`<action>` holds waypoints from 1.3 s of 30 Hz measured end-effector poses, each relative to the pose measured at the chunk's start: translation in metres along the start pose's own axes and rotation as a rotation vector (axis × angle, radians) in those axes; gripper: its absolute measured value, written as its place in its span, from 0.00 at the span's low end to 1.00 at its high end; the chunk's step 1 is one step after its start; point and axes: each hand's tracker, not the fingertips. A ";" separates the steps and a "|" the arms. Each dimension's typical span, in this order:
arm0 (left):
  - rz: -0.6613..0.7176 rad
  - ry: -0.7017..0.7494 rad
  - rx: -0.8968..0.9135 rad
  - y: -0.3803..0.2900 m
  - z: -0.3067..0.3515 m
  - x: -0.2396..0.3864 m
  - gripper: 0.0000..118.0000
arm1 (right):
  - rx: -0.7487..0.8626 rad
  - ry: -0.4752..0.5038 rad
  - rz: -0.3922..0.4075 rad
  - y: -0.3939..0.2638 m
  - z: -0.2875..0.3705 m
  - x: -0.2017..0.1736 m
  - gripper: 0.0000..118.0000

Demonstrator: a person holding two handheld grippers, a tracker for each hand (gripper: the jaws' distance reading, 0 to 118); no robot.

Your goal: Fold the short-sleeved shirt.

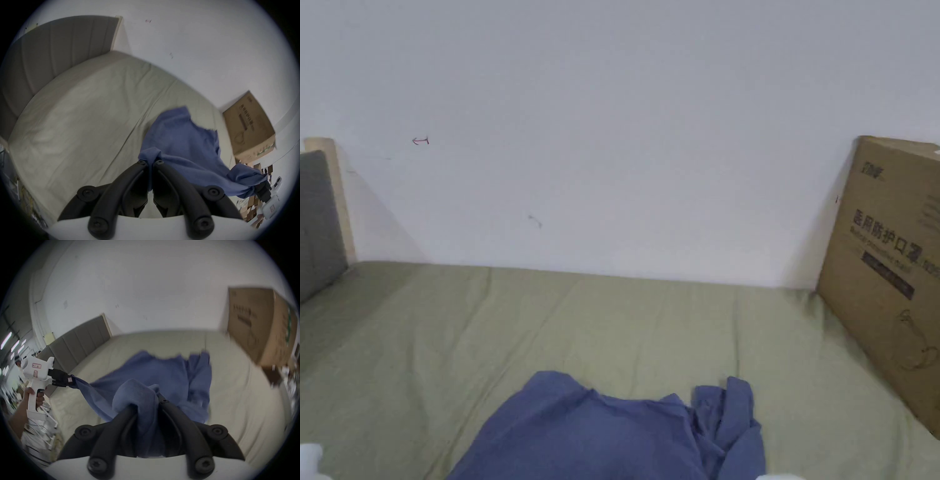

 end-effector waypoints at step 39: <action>-0.139 -0.012 -0.270 0.107 -0.097 0.078 0.00 | -0.415 -0.255 -0.265 0.024 0.039 0.104 0.00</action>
